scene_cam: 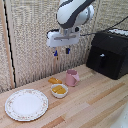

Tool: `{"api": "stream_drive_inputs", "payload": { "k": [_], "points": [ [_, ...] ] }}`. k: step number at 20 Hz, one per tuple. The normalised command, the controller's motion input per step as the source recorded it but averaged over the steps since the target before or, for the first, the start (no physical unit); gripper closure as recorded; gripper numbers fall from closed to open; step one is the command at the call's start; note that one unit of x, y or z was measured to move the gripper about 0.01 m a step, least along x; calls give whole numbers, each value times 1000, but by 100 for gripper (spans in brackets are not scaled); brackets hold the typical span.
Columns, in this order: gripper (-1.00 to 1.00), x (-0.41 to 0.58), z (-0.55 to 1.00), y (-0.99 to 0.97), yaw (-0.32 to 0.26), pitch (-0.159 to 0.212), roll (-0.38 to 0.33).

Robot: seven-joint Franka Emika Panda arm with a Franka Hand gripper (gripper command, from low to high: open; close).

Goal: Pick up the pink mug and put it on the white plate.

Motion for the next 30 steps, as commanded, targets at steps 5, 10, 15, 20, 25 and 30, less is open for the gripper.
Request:
{"api": "stream_drive_inputs", "payload": {
  "k": [5,10,15,20,25,30],
  "points": [
    [-100,361,0,-237,-1,0,18],
    [-100,396,0,-328,0,0,23],
    [-100,169,0,-501,0,18,32],
    [-100,-9,0,-659,-8,78,33],
    [-100,-16,-9,-643,-17,90,17],
    [-100,43,-142,-419,4,19,0]
  ]
}}
